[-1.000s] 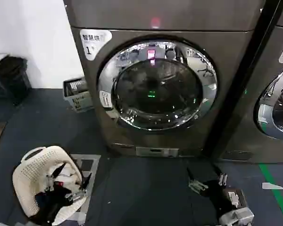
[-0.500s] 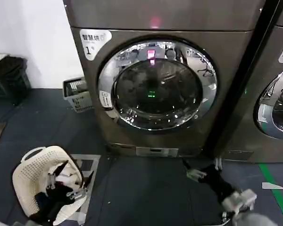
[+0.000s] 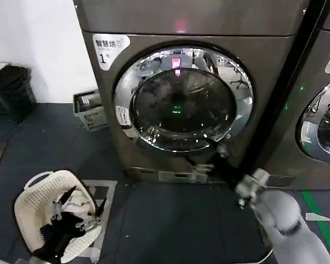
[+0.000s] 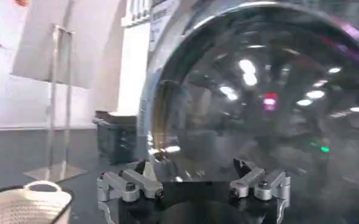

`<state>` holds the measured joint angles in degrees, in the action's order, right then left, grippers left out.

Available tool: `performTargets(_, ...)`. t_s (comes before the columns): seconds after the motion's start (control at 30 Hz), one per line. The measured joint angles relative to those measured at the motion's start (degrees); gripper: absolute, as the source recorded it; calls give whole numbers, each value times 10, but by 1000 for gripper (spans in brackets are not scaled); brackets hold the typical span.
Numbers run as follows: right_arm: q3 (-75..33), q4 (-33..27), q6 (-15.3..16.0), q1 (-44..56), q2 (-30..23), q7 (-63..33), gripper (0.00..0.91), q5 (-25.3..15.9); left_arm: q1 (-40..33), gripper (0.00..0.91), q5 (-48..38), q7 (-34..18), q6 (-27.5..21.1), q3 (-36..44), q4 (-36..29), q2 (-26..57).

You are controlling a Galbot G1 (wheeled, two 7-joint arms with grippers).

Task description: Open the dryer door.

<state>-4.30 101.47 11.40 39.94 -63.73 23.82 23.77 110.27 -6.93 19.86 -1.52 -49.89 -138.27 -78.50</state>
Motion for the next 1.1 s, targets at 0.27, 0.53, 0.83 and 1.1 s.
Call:
performTargets(0.27, 67, -84, -8, -87, -56, 6, 907, -22, 0, 907, 12, 8, 3, 7, 3, -1)
performTargets(0.53, 95, -135, -17, -123, -94, 10, 907, -31, 1, 907, 17, 10, 1, 7, 5, -3)
performTargets(0.83, 116, -188, -26, -154, -129, 16, 907, -32, 3, 907, 28, 15, 1, 12, -1, -5)
performTargets(1.1, 123, -227, -29, -173, -149, 20, 907, -9, 5, 907, 31, 16, 2, 12, 1, -6)
